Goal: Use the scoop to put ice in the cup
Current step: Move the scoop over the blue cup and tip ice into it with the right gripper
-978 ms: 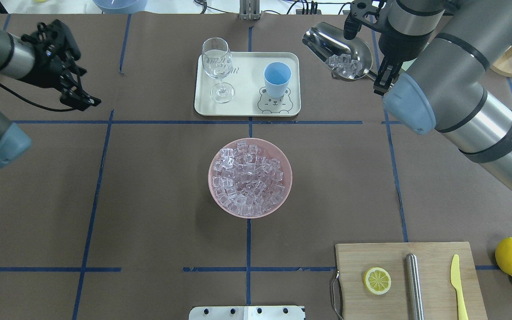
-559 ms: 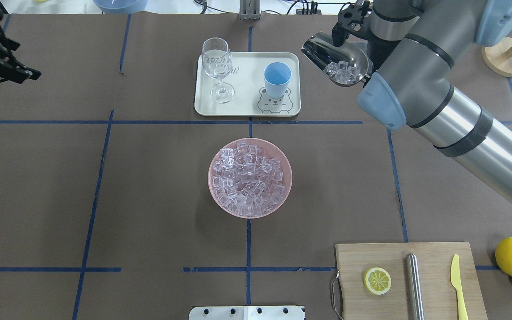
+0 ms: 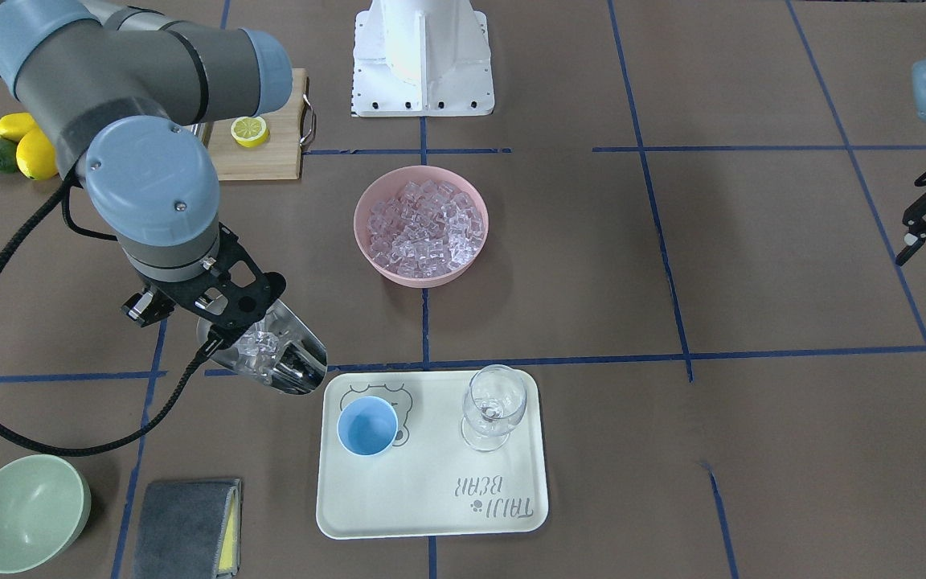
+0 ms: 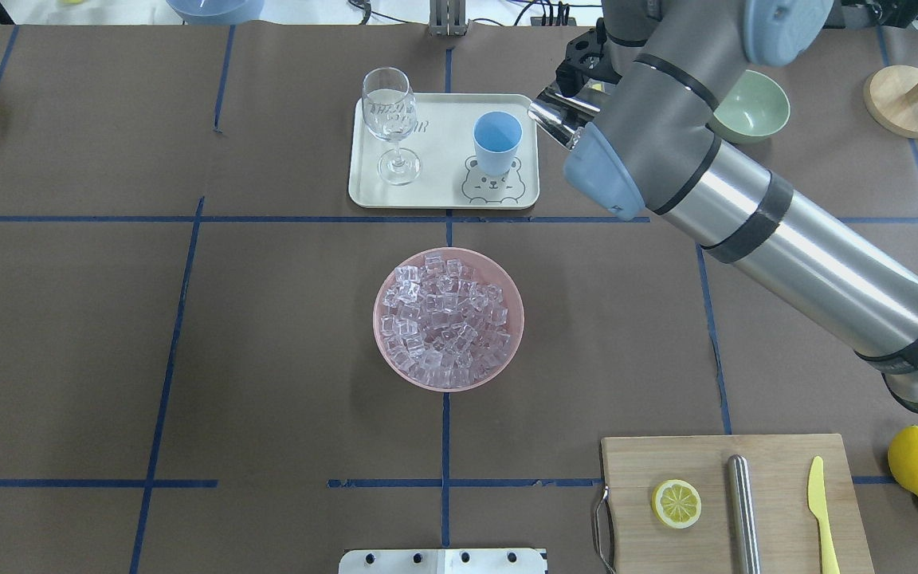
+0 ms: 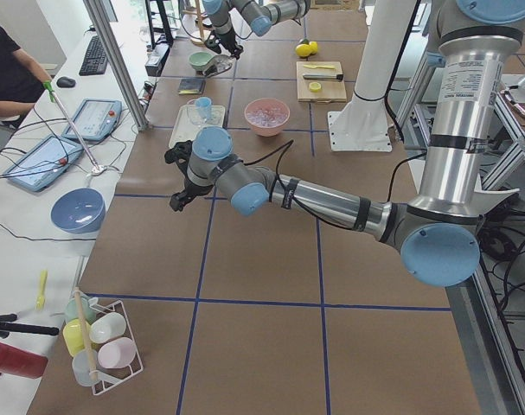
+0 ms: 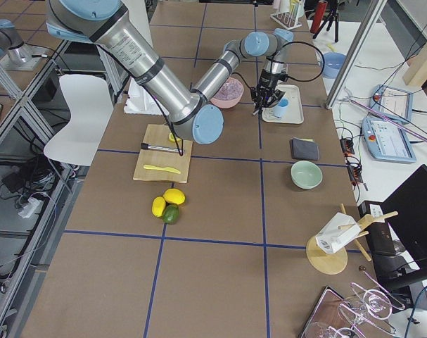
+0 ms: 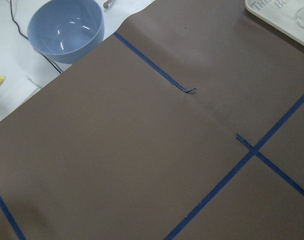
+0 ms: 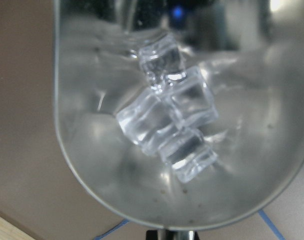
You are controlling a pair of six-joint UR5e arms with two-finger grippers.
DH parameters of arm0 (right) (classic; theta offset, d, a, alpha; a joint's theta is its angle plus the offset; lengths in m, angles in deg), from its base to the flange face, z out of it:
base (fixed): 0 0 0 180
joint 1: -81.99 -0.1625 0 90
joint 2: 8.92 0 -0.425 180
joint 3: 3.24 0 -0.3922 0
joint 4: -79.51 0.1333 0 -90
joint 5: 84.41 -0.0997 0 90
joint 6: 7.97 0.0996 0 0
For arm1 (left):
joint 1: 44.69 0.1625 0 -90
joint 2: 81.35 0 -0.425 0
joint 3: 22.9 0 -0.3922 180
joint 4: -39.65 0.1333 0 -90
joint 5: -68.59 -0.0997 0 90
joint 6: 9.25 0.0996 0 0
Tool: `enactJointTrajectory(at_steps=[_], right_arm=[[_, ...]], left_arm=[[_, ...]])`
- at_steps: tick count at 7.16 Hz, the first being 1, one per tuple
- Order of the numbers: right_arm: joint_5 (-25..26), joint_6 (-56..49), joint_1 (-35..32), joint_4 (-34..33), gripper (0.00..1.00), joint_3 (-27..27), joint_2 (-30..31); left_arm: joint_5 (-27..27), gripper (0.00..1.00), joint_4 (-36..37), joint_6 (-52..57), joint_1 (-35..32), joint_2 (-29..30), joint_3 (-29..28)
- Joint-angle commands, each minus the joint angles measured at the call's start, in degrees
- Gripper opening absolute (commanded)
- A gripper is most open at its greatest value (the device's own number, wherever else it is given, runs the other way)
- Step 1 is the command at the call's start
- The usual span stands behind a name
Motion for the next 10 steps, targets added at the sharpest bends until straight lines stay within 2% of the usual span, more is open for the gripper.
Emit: enactJointTrajectory(at_steps=[1,4,7,8,10], right_arm=[[1.4,0.1,1.4,-3.5,0.0,-8.6,-6.1],[1.8,0.1,1.8,-6.7,0.0,-21.2,-14.0],[4.4,-0.6,2.3,-10.9,0.0,-23.4,-15.4],[4.5,-0.7,2.4,-11.7,0.0,-26.8,-17.7],[5.4,-0.7,2.5,-12.7,0.0,-28.5,-19.2]], left_arm=[[0.4,1.0,0.0,0.0,-1.2,-0.6,0.4],[0.4,1.0,0.0,0.3,-1.3,-0.6,0.4],[0.4,1.0,0.0,0.4,-1.3,-0.2,0.4],[0.4,1.0,0.0,0.4,-1.3,-0.2,0.4],[0.4,1.0,0.0,0.5,-1.2,-0.2,0.3]])
